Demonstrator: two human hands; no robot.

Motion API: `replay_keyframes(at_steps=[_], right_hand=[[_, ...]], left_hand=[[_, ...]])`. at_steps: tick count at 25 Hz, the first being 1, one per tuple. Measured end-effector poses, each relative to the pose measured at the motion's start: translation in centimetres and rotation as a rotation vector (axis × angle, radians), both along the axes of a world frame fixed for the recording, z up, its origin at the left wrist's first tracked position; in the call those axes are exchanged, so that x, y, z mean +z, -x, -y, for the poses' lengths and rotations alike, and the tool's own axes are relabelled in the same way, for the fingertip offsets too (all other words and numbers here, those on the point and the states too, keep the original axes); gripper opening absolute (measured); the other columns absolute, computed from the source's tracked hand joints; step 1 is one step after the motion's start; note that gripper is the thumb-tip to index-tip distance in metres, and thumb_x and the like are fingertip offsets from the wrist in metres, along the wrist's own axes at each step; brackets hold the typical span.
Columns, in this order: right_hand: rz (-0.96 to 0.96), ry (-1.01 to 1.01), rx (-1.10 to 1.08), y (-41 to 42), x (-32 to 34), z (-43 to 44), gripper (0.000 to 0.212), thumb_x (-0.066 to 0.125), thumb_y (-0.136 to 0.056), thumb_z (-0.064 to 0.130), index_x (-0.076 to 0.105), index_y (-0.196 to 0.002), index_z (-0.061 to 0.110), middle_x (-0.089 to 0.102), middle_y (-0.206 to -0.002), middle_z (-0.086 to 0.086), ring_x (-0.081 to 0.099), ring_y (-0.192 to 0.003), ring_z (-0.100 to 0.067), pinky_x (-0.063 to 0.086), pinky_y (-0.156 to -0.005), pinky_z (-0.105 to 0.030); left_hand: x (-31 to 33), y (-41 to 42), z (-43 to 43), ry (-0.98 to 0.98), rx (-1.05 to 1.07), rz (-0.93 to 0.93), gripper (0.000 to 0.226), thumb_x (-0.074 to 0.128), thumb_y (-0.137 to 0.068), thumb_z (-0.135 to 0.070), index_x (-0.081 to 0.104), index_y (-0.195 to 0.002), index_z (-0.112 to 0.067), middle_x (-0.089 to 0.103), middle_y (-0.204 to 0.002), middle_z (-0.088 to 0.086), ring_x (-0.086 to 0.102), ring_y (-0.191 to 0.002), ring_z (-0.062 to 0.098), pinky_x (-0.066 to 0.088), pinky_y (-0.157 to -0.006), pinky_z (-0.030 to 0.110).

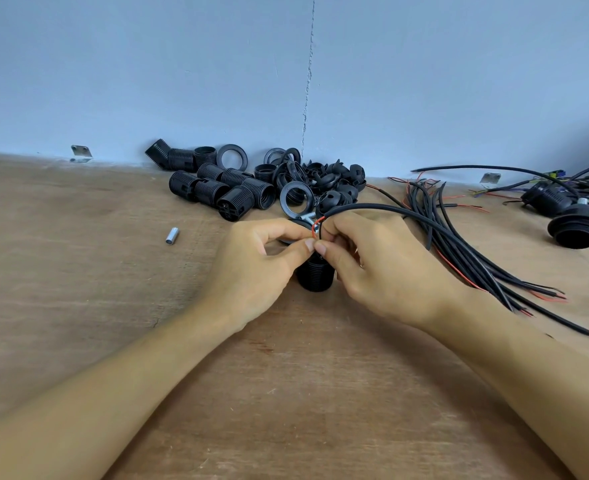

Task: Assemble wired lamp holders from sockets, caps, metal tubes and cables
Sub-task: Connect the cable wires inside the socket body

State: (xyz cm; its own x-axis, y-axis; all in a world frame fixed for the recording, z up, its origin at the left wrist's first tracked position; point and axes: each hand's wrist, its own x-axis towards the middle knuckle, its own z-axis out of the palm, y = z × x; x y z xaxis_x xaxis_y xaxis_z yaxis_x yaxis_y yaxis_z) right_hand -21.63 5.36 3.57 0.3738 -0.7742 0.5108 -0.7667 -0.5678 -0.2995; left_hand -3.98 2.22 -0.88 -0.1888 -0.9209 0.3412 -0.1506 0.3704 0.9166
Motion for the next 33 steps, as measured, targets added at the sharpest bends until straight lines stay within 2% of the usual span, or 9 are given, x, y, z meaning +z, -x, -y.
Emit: replay_keyframes(at_steps=[7,11,15,18,21,25,29,31,33], right_hand=[[-0.015,-0.047,0.008,0.1,0.2,0.2,0.017,0.064,-0.095,0.019,0.061,-0.082,0.009,0.053,-0.068,0.010,0.043,-0.069,-0.008,0.033,-0.063,-0.016],[-0.009,-0.058,0.022,0.3,0.1,0.4,0.018,0.064,-0.095,0.020,0.061,-0.080,0.011,0.055,-0.067,0.009,0.046,-0.069,-0.010,0.035,-0.063,-0.013],[0.137,-0.087,0.028,0.8,-0.6,0.4,0.016,0.067,-0.095,0.022,0.065,-0.082,0.013,0.060,-0.068,0.004,0.053,-0.069,-0.015,0.036,-0.062,-0.014],[0.279,-0.182,0.030,0.8,-1.1,0.2,0.015,0.069,-0.094,0.026,0.069,-0.083,0.017,0.063,-0.071,0.002,0.057,-0.067,-0.016,0.044,-0.061,-0.021],[0.455,-0.227,0.000,0.4,-1.5,0.3,0.013,0.072,-0.091,0.030,0.072,-0.085,0.019,0.067,-0.073,0.000,0.062,-0.069,-0.024,0.056,-0.065,-0.038],[0.569,-0.248,-0.021,-0.2,-1.8,0.3,0.011,0.072,-0.092,0.027,0.074,-0.085,0.018,0.070,-0.074,-0.003,0.064,-0.069,-0.029,0.056,-0.064,-0.049],[0.549,-0.258,-0.033,0.0,-1.7,0.4,0.012,0.072,-0.092,0.027,0.073,-0.084,0.017,0.070,-0.072,-0.005,0.064,-0.066,-0.030,0.055,-0.064,-0.050],[0.522,-0.249,-0.039,0.0,-1.7,0.4,0.012,0.071,-0.092,0.028,0.073,-0.085,0.018,0.070,-0.072,-0.005,0.064,-0.064,-0.028,0.055,-0.065,-0.048],[0.495,-0.226,-0.039,-0.1,-1.8,0.4,0.011,0.071,-0.093,0.027,0.073,-0.086,0.019,0.069,-0.072,-0.004,0.063,-0.064,-0.027,0.054,-0.064,-0.047]], left_hand=[[0.2,-0.2,0.3,0.001,-0.008,0.023,0.012,0.074,-0.081,-0.035,0.080,-0.091,-0.037,0.080,-0.092,-0.009,0.076,-0.096,0.014,0.059,-0.093,0.049],[0.1,-0.3,0.3,0.002,-0.006,0.022,0.012,0.074,-0.081,-0.034,0.080,-0.090,-0.036,0.080,-0.093,-0.008,0.076,-0.096,0.014,0.059,-0.093,0.049],[0.3,-0.3,0.3,0.038,0.000,0.064,0.013,0.073,-0.083,-0.034,0.080,-0.093,-0.035,0.079,-0.096,-0.010,0.075,-0.098,0.013,0.058,-0.094,0.047],[0.4,-0.4,0.2,0.082,0.014,0.110,0.013,0.072,-0.084,-0.037,0.080,-0.095,-0.039,0.078,-0.095,-0.015,0.074,-0.097,0.008,0.058,-0.093,0.044],[0.6,-0.4,-0.2,0.103,0.020,0.123,0.012,0.071,-0.086,-0.040,0.079,-0.095,-0.040,0.078,-0.093,-0.018,0.075,-0.093,0.005,0.059,-0.090,0.043],[0.8,-0.4,-0.5,0.109,0.014,0.121,0.015,0.070,-0.086,-0.034,0.078,-0.095,-0.042,0.078,-0.091,-0.019,0.075,-0.091,0.003,0.060,-0.089,0.040],[0.9,-1.0,-0.3,0.008,-0.068,0.072,0.019,0.072,-0.080,-0.026,0.081,-0.095,-0.033,0.079,-0.097,-0.014,0.074,-0.099,0.004,0.055,-0.095,0.034],[1.0,-1.3,-0.1,-0.066,-0.128,0.038,0.024,0.075,-0.076,-0.022,0.076,-0.100,-0.029,0.080,-0.099,-0.009,0.074,-0.099,0.006,0.053,-0.091,0.027],[1.0,-1.5,0.0,-0.135,-0.165,0.006,0.029,0.079,-0.076,-0.019,0.070,-0.104,-0.024,0.080,-0.101,-0.006,0.075,-0.099,0.007,0.053,-0.090,0.027]])
